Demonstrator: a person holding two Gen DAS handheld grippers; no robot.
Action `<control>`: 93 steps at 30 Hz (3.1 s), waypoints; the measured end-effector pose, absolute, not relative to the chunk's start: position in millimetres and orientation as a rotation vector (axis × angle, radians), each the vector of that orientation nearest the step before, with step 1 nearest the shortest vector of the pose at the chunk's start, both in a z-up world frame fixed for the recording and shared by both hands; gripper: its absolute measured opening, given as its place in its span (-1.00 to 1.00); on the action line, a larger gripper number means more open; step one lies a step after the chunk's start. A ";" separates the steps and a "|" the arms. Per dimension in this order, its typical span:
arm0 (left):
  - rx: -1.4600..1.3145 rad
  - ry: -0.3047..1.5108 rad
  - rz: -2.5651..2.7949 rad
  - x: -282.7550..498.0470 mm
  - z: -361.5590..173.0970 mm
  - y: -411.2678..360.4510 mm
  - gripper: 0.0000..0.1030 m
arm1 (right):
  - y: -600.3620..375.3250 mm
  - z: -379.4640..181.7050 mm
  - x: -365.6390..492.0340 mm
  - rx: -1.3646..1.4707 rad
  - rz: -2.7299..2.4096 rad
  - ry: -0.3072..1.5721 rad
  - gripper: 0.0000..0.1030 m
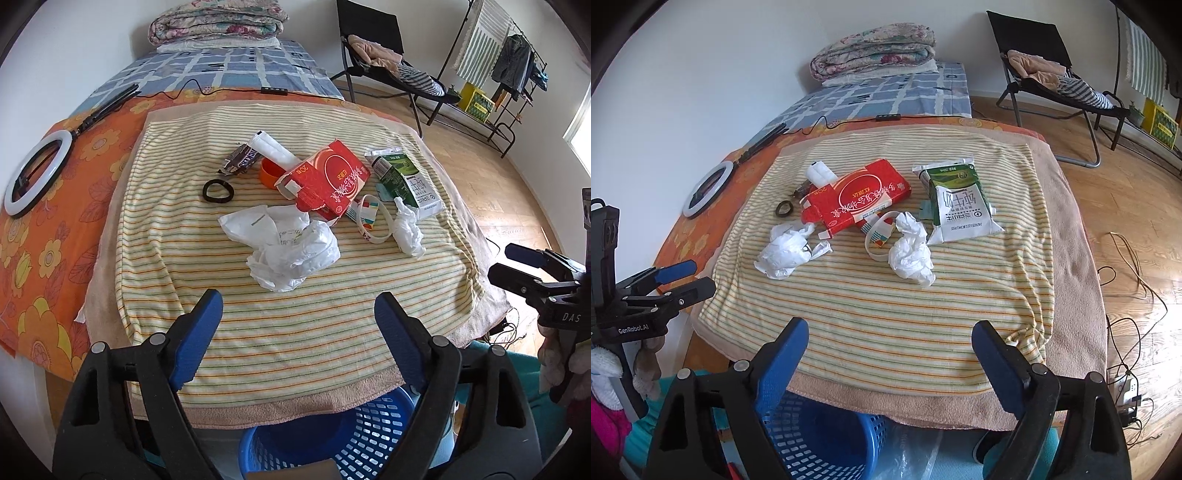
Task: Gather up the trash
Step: 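Grasp the white plastic bag with the left tool while the right tool grasps crumpled tissue, then carry bag and tissue over the blue basket while both tools open to drop them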
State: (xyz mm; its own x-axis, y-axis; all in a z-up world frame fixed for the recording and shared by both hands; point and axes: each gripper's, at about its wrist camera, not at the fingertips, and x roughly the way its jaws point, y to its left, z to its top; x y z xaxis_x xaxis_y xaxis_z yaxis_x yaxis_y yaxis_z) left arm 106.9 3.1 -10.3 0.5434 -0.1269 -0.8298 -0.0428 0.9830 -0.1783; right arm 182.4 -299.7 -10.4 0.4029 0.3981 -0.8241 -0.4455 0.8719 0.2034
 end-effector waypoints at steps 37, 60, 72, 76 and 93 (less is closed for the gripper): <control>-0.159 1.086 -0.092 152.4 -49.9 13.2 -0.36 | -251.7 -122.0 304.4 -0.005 0.483 1.238 0.21; -0.179 0.981 -0.168 66.8 5.1 3.5 -0.36 | -282.6 -18.2 203.2 0.086 0.600 1.056 -0.39; -0.159 0.982 -0.253 -20.8 2.3 -41.3 -0.36 | -300.7 -0.5 83.4 0.062 0.653 0.998 -0.34; -0.173 0.995 -0.269 -46.2 -9.9 -51.4 -0.36 | -295.8 -11.5 52.2 0.032 0.687 0.998 -0.34; -0.156 1.155 -0.242 -76.4 -88.9 -63.2 -0.36 | -279.3 -74.2 12.2 -0.055 0.722 1.077 -0.32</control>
State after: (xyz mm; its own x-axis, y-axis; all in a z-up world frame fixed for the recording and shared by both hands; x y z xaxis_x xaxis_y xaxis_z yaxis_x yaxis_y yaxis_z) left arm -76.4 -63.2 -88.9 0.3817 -0.2689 -0.8843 0.1091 0.9632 -0.2458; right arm 12.2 -279.3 -74.2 0.2707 0.5098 -0.8166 -0.5616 0.7726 0.2961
